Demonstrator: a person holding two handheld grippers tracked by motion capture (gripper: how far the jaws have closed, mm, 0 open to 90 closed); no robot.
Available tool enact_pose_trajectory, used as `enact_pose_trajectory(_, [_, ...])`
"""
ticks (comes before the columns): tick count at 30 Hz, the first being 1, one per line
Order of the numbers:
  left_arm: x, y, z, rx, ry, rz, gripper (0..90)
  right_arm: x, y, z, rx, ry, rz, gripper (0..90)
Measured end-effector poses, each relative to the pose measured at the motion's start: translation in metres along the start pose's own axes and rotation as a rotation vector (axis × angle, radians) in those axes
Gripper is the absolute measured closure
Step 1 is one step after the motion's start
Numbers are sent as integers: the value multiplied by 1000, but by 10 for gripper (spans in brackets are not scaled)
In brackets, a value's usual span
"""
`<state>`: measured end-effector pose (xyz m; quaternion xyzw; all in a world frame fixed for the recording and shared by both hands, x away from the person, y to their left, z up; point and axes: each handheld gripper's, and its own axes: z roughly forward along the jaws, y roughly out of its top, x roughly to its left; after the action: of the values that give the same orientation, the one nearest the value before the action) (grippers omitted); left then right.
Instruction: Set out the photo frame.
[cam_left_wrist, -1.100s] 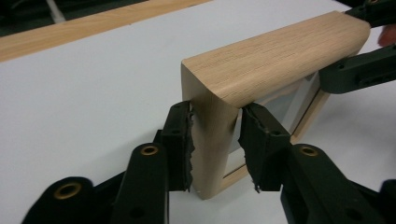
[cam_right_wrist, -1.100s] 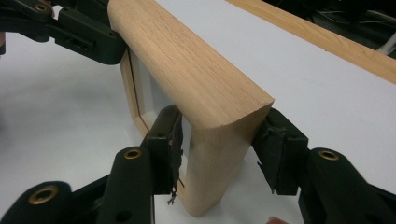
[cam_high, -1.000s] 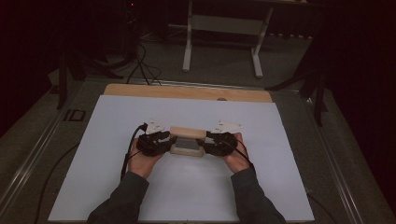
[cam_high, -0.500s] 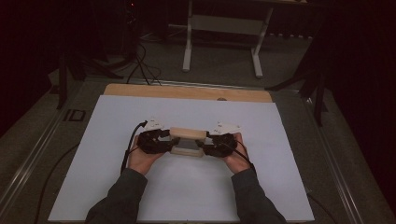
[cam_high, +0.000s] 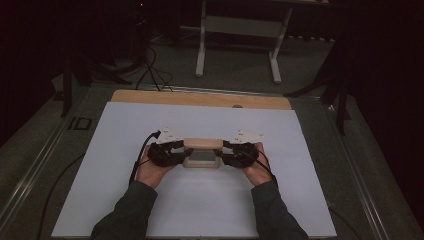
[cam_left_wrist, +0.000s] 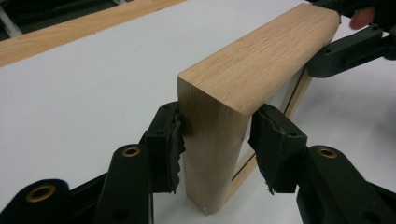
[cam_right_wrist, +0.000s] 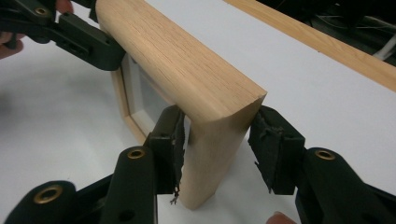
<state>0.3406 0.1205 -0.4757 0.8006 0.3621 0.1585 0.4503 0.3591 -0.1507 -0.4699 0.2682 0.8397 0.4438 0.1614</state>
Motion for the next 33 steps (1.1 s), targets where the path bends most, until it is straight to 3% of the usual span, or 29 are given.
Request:
enact_pose_trajectory(19, [9,4,3,15,41,-7,524,1,8,13,-3,-31,25,539])
enact_pose_trajectory(33, [13,5,10,3,63,-40,512,-7,9,20,-20,-23,87,529])
